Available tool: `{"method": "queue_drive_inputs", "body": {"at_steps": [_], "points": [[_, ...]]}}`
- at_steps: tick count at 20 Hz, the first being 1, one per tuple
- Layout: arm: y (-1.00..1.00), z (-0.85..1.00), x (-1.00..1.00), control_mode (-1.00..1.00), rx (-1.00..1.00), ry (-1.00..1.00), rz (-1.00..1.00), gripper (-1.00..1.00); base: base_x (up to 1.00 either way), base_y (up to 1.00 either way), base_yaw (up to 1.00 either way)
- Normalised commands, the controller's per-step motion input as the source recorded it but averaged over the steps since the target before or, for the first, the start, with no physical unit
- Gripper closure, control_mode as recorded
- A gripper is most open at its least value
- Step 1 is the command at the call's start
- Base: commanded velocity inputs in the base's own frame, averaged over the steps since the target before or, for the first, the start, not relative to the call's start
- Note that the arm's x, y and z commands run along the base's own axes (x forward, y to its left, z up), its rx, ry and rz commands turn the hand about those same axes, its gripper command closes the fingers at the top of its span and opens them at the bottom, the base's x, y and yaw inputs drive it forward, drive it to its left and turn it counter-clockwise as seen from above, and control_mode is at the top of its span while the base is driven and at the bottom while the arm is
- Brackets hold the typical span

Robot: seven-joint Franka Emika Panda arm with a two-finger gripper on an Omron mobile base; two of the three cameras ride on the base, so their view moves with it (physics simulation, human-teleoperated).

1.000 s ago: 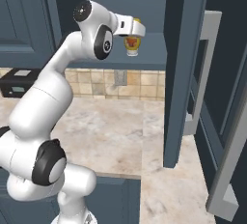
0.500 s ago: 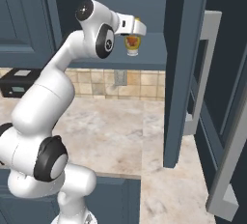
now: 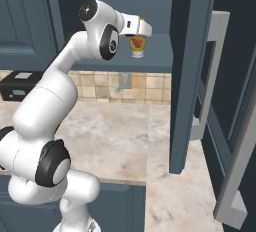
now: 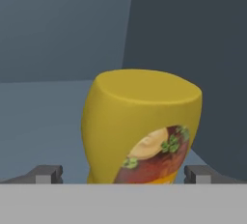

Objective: Take 2 condiments from the cabinet and move them on the counter near the stove.Make sure the condiments are lined up with each other, next to each other.

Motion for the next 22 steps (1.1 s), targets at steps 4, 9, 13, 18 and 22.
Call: {"method": "queue_drive_inputs", "body": {"at_steps": [4, 9, 13, 18, 22], "points": [[0.0, 0.0, 0.0, -1.0, 0.0, 0.0, 0.0, -1.0, 0.0, 0.0, 0.0], [0.0, 0.0, 0.01, -1.0, 0.0, 0.0, 0.0, -1.0, 0.0, 0.0, 0.0], [-0.01, 0.0, 0.02, -1.0, 0.0, 0.0, -0.01, -1.0, 0.0, 0.0, 0.0], [-0.06, 0.0, 0.0, -1.0, 0.0, 0.0, -0.01, -1.0, 0.0, 0.0, 0.0], [-0.08, 0.0, 0.01, -1.0, 0.0, 0.0, -0.01, -1.0, 0.0, 0.0, 0.0]]}}
